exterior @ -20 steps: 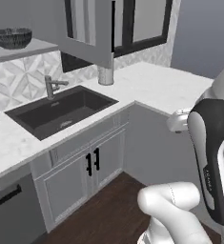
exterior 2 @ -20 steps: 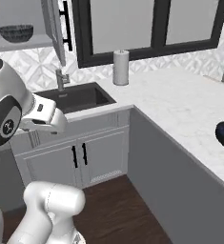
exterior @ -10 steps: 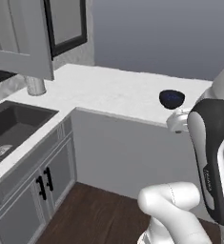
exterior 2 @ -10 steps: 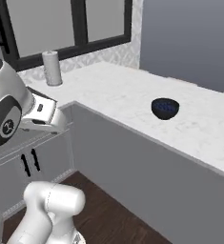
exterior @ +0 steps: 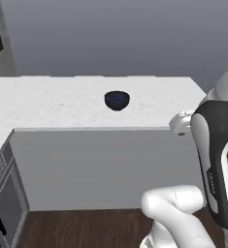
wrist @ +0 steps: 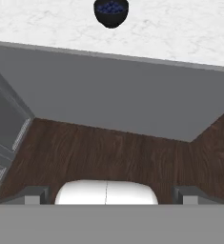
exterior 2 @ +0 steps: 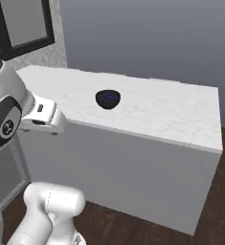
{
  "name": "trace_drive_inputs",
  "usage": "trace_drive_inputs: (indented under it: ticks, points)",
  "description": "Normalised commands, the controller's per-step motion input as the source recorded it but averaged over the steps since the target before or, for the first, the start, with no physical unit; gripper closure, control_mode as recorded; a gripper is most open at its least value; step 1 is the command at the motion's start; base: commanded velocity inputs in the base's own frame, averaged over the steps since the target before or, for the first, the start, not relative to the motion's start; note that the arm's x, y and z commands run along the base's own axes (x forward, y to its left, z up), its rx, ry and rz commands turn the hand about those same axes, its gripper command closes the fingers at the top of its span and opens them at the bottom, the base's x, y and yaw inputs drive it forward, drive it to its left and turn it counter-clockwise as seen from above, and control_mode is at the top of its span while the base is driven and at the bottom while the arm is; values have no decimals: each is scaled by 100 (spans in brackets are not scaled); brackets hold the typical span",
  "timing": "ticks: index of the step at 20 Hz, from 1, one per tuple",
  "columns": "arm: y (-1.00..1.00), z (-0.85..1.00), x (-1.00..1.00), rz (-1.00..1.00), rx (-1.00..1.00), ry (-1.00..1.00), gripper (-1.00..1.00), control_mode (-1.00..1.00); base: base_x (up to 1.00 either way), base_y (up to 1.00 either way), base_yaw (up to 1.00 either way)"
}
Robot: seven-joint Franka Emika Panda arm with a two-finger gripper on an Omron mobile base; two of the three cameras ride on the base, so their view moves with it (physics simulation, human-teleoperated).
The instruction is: Gather all objects into one cabinet and sort the glasses and bowls to opposite sides.
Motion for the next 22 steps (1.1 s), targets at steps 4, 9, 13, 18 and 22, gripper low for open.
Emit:
trace_drive_inputs:
  ticks: [4,9,13,18,22]
  points:
    - [0,0,0,0,0,0,-100,100,0,3,-63]
    - [0,0,0,0,0,0,-100,100,0,0,-58]
    - [0,0,0,0,0,0,-100,100,0,0,-56]
    - [0,0,0,0,0,0,-100,100,0,0,-56]
    - [0,0,0,0,0,0,-100,100,0,0,-54]
